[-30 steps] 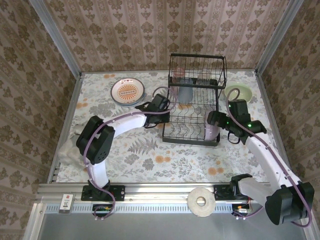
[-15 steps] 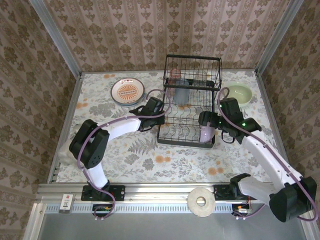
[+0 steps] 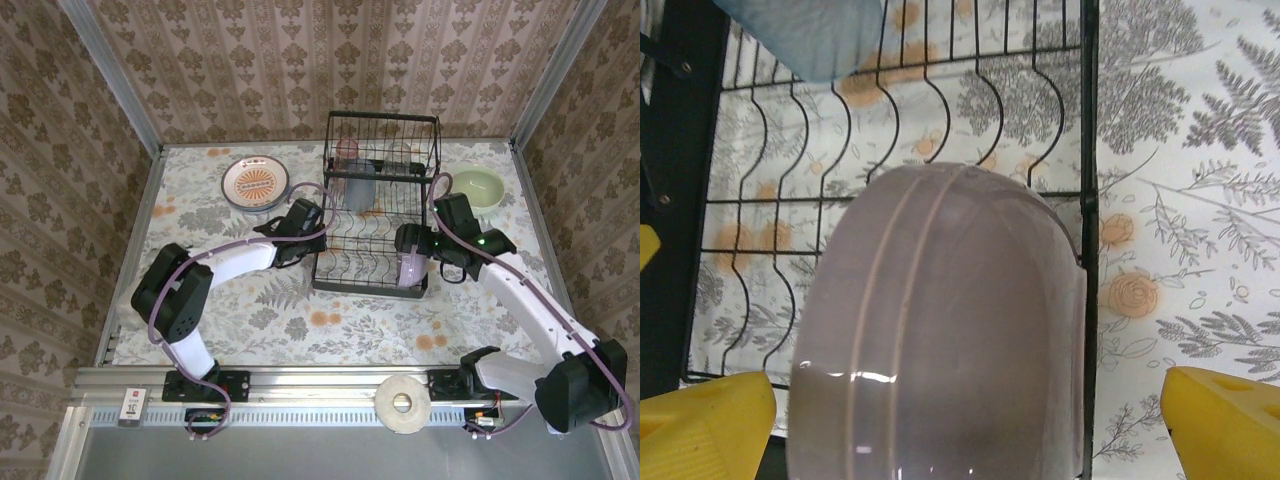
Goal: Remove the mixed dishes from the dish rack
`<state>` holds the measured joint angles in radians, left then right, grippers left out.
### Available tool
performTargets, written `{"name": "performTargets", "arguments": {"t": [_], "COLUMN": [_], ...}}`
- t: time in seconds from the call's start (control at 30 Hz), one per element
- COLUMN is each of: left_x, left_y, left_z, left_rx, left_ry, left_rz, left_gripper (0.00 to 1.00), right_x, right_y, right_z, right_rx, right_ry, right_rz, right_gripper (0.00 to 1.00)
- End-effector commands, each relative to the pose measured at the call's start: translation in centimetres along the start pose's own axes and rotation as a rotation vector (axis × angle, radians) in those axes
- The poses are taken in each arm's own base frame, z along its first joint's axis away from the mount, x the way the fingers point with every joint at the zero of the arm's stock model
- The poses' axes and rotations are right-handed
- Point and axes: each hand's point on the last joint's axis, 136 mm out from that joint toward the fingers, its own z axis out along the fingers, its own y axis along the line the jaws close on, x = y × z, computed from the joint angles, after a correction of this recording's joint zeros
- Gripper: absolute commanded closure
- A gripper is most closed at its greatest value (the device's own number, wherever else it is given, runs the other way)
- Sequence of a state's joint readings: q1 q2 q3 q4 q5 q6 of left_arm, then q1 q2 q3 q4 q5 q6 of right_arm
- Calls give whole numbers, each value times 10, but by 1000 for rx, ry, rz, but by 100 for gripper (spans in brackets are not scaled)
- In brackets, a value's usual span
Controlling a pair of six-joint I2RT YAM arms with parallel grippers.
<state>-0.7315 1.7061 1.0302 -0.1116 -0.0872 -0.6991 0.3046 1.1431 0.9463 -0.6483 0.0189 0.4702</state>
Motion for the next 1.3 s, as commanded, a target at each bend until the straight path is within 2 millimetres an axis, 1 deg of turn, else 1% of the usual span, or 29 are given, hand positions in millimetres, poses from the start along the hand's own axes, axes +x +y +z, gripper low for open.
{"name": "performTargets", "arguments": {"t": [0.0, 0.3, 0.43, 0.57, 1.0, 1.07, 1.13, 1.27], "left_x": [48, 52, 51, 51, 51, 51, 51, 53], "left_y": [43, 41, 41, 41, 41, 41, 42, 40], "left_z": [5, 7, 7, 7, 7, 7, 7, 8], "left_rx": [-140, -128, -125, -124, -122, -122, -122, -117], "left_ry": [152, 156, 153, 152, 150, 147, 148, 151], "left_rz": [-19, -21, -20, -17, -19, -20, -19, -21], "left_gripper": [100, 100, 100, 100, 100, 100, 100, 100], "right_x": [5, 14, 13, 15, 21, 23, 23, 22], "right_y": [6, 13, 4, 4, 11, 11, 13, 14], "right_z": [0, 17, 21, 23, 33, 34, 35, 35], "right_rx": [-15, -46, 9, 8, -30, -33, -44, -45], "right_ry": [42, 103, 98, 110, 148, 155, 158, 157], "right_rz": [-15, -13, -11, -6, 15, 17, 20, 16], "right_gripper": [0, 0, 0, 0, 9, 12, 18, 37]}}
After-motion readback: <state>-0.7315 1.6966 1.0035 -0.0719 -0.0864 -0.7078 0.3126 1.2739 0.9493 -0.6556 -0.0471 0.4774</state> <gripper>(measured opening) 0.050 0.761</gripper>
